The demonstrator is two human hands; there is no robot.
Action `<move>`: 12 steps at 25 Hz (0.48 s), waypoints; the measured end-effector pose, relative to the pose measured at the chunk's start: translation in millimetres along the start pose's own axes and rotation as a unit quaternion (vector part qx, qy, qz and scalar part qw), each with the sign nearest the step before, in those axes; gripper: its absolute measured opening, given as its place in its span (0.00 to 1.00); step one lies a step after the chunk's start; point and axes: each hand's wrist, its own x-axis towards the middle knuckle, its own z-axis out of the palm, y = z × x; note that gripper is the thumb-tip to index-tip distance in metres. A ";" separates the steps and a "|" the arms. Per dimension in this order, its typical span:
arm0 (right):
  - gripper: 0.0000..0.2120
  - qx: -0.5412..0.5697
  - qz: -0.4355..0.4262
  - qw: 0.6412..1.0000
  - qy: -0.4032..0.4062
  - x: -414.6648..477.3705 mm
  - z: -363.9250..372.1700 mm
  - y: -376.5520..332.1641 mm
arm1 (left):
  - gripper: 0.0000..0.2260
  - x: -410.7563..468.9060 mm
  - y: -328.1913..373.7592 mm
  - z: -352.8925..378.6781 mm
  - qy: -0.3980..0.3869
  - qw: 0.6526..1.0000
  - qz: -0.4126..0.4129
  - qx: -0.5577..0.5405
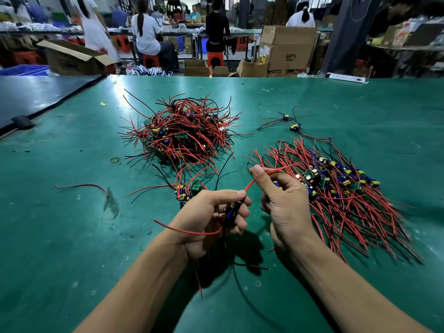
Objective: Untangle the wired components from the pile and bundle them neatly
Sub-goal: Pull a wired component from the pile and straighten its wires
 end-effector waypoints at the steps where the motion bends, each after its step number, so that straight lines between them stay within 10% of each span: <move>1: 0.13 0.005 -0.005 1.000 0.011 0.3 0.8 -1.3 | 0.06 0.5 0.1 0.5 -0.005 1.000 0.004 0.003; 12: 0.14 0.035 0.234 0.954 -0.185 -16.3 1.1 -7.7 | 0.10 -1.5 -10.8 -4.0 0.039 0.990 0.099 0.088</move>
